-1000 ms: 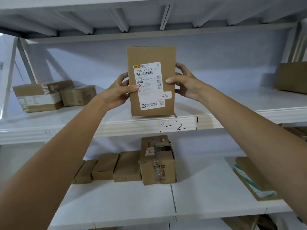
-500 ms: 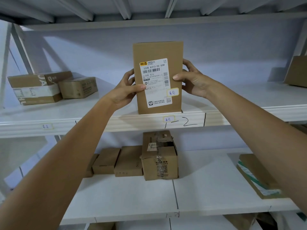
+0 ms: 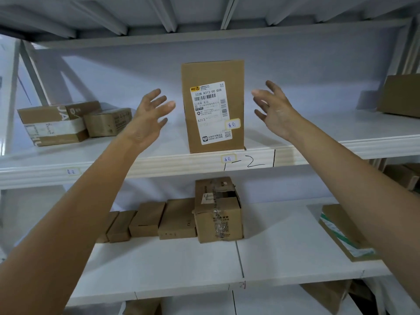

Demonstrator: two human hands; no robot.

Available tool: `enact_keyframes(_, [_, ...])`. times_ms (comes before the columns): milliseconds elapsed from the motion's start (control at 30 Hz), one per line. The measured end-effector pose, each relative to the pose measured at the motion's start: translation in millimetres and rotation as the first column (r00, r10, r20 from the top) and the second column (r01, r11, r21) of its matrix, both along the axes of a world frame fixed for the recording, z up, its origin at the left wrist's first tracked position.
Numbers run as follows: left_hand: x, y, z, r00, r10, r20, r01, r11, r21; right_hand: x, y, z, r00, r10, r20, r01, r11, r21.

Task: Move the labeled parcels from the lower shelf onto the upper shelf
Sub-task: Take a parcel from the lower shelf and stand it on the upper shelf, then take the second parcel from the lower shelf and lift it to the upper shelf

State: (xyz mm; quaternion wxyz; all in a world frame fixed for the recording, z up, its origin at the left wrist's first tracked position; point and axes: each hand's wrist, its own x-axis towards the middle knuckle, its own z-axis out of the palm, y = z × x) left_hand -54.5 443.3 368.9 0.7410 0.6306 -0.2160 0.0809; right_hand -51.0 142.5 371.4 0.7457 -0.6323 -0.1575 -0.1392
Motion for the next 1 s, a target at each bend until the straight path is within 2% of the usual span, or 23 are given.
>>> enact_keyframes(100, [-28, 18, -9, 0.996, 0.062, 0.065, -0.061, 0.998, -0.029, -31, -4, -12, 0.998, 0.001, 0.055, -0.007, 0.994, 0.110])
enact_keyframes(233, [-75, 23, -40, 0.996, -0.046, 0.081, 0.049, 0.998, -0.032, -72, -7, -41, 0.994, 0.064, 0.087, -0.080, 0.976, 0.201])
enact_keyframes(500, [-117, -45, -116, 0.948, -0.284, -0.144, 0.294, 0.954, 0.057, -129, -23, -115, 0.999, 0.054, -0.008, -0.049, 0.956, 0.288])
enact_keyframes(767, [-85, -156, -188, 0.869, -0.349, -0.350, 0.412, 0.903, 0.124, -156, -108, -186, 0.965, -0.127, -0.229, 0.175, 0.964, 0.200])
enact_keyframes(1000, [-73, -259, -237, 0.817, -0.360, -0.450, 0.500, 0.831, 0.243, -185, -196, -235, 0.823, -0.353, -0.445, 0.394, 0.919, 0.000])
